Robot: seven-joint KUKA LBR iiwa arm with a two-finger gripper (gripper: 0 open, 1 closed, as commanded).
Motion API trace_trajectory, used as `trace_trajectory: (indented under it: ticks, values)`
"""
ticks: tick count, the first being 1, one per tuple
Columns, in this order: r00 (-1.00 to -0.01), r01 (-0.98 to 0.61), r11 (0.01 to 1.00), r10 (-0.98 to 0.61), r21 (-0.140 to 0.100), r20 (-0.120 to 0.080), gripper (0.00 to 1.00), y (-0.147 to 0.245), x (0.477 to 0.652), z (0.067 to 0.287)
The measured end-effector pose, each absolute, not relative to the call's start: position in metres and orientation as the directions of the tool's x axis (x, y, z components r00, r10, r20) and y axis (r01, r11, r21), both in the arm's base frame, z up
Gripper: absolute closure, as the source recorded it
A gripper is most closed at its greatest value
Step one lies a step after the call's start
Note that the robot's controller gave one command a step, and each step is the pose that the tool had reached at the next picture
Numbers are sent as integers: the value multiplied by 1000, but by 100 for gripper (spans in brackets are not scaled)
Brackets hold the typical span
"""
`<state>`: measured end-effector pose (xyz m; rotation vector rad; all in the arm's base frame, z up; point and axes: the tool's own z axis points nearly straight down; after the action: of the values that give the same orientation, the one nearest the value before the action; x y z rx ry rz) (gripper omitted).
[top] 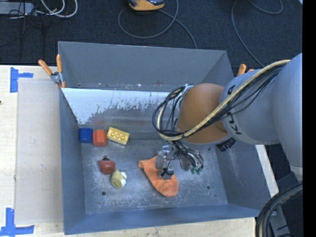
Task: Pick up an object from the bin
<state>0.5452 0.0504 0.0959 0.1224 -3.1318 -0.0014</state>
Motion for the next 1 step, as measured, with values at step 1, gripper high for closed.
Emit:
trace_trajectory:
  ticks: [1]
  values:
    - [-997,-78,997,-78,1,7,100,50,546,119]
